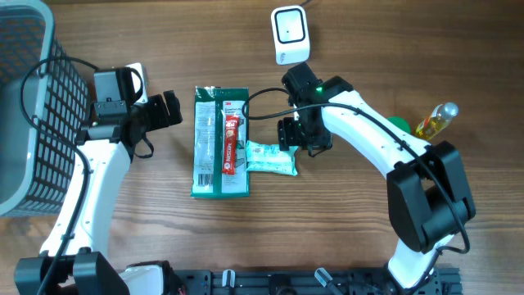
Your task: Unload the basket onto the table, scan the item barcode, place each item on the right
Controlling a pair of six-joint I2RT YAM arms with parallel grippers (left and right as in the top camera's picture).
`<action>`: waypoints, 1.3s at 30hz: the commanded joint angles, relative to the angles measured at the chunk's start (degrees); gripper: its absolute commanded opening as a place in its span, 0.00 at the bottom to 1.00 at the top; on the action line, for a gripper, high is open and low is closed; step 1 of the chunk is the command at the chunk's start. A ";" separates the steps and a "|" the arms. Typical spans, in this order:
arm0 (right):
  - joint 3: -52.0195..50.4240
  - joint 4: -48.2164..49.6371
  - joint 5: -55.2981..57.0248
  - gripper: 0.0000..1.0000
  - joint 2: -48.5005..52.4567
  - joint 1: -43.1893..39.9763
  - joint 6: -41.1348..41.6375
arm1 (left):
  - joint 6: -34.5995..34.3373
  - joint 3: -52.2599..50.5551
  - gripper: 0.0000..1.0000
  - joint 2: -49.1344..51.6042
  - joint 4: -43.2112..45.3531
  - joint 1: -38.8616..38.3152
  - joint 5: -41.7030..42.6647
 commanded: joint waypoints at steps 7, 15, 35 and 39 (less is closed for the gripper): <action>-8.50 9.38 -7.65 0.68 0.17 -0.09 0.09 | 1.31 0.81 1.00 -0.83 0.15 -0.20 0.26; -8.81 10.86 -7.65 0.69 0.17 -0.02 0.11 | 1.31 0.81 1.00 -0.83 0.15 -0.20 0.26; -7.96 9.90 -7.65 0.56 -0.98 -0.44 -1.29 | 1.29 0.81 1.00 -0.83 0.15 -0.20 0.26; -5.75 7.15 -7.72 0.65 -7.06 -2.38 -1.27 | 1.31 0.81 1.00 -0.83 0.15 -0.20 0.26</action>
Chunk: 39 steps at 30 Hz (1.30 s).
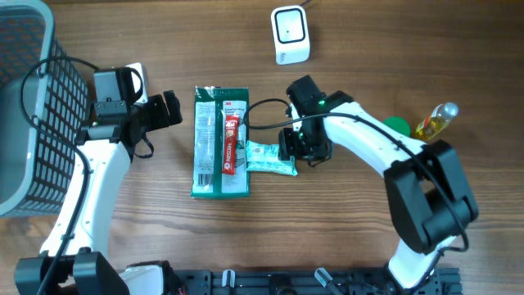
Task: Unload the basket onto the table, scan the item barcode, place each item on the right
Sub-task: 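Lift the wipes pouch and present it to the white scanner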
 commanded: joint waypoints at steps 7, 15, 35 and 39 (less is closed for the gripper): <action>-0.72 0.79 -0.81 0.52 -6.91 -1.66 1.57 | 1.31 0.81 1.00 -0.83 0.15 -0.20 0.24; -12.76 15.80 -5.01 0.52 -6.88 -1.51 7.43 | 1.29 0.81 1.00 -0.83 0.15 -0.20 0.24; -20.61 29.64 -6.88 0.04 -15.63 -3.87 3.61 | 1.31 0.81 1.00 -0.83 0.15 -0.20 0.24; -20.55 28.83 -1.29 0.04 -29.07 -3.89 -14.03 | 1.29 0.81 1.00 -0.83 0.15 -0.20 0.24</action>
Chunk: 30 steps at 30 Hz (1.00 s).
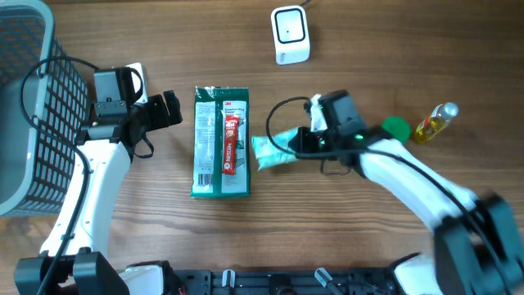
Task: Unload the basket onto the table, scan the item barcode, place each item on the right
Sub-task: 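Lift the wipes pouch and present it to the white scanner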
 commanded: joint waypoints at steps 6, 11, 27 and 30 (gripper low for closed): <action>4.85 0.63 6.54 0.04 -19.74 -0.61 -19.56 | 1.31 0.81 1.00 -0.83 0.13 -0.20 0.26; 41.44 -28.33 17.42 0.04 -9.86 -3.58 -26.56 | 1.29 0.81 1.00 -0.83 0.13 -0.20 0.26; 47.65 6.03 57.88 0.04 22.60 3.28 -61.92 | 1.29 0.81 1.00 -0.83 0.13 -0.20 0.26; 47.65 14.10 61.94 0.04 28.22 4.42 -69.22 | 1.31 0.81 1.00 -0.83 0.13 -0.20 0.26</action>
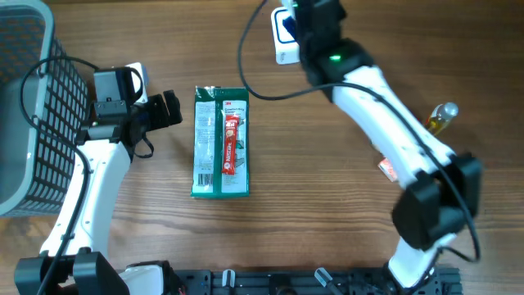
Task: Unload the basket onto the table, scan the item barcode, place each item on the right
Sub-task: 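Lift the wipes pouch and present it to the white scanner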
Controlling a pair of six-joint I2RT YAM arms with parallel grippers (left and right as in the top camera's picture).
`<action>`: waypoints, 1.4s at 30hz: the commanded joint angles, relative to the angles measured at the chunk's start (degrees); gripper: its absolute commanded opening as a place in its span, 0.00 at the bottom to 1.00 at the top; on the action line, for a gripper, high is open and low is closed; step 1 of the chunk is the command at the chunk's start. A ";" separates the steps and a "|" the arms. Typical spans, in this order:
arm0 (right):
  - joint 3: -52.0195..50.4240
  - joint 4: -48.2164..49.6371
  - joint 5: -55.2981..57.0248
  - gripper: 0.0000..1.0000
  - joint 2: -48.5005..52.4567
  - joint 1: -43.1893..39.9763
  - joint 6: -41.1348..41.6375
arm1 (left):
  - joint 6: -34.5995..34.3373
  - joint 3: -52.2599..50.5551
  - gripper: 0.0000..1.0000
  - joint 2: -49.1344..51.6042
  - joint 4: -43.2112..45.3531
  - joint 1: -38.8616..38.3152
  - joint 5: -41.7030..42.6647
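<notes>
The white barcode scanner stands at the table's far edge, mostly covered by my raised right arm. My right gripper hangs right above it. A pale blue-green bit of the small packet shows at the gripper's left side, over the scanner's face, and the gripper is shut on it. The fingers themselves sit under the wrist. My left gripper rests open and empty at the left, just beside the top of the green pack.
A flat green pack with a red tube on it lies left of centre. A grey wire basket fills the left edge. A yellow bottle stands at the right, beside my right arm.
My right gripper with the packet has gone from mid-table, right of the green pack, to above the scanner at the far edge. The left arm has not moved.
The mint packet lay beside the green pack with my right gripper at its right end, then closer on it. Then the packet was held off the table, and now it is over the scanner. The left arm stayed still throughout.
</notes>
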 commanded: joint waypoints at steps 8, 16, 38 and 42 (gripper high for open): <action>0.35 33.05 16.87 0.04 17.31 1.44 -29.66 | 1.29 0.81 1.00 -0.83 0.15 -0.20 0.26; 0.31 29.46 15.96 0.04 21.07 1.95 -29.79 | 1.29 0.81 1.00 -0.83 0.15 -0.20 0.26; 0.26 15.13 14.75 0.04 21.31 6.43 -24.09 | 1.29 0.81 1.00 -0.83 0.15 -0.20 0.26; 0.26 15.78 20.35 0.04 19.50 6.08 -21.03 | 1.29 0.81 1.00 -0.83 0.15 -0.20 0.26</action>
